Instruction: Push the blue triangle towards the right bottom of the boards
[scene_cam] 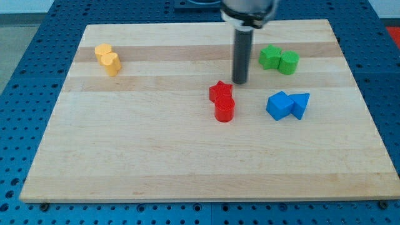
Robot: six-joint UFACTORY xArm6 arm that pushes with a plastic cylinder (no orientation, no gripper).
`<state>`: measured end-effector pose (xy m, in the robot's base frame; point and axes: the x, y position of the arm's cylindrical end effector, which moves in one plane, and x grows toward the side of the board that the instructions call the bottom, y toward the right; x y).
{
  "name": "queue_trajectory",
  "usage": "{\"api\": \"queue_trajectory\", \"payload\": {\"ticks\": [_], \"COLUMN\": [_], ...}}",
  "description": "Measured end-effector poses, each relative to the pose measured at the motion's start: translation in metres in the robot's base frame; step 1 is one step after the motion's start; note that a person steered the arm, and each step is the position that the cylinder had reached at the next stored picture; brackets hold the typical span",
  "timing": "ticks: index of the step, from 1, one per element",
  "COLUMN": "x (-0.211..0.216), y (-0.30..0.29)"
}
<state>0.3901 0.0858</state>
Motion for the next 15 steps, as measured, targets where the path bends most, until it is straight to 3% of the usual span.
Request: {"api": "queue_trajectory", "payload": {"ticks": [1, 2, 3, 8, 9, 10, 11, 14, 15], "x": [0.009, 0.008, 0.034, 0.104, 0.099, 0.053, 0.044, 0.127, 0.128], "y": [0.042, 0.046, 0.076, 0.124, 0.123, 0.093, 0.084, 0.090, 0.090]}}
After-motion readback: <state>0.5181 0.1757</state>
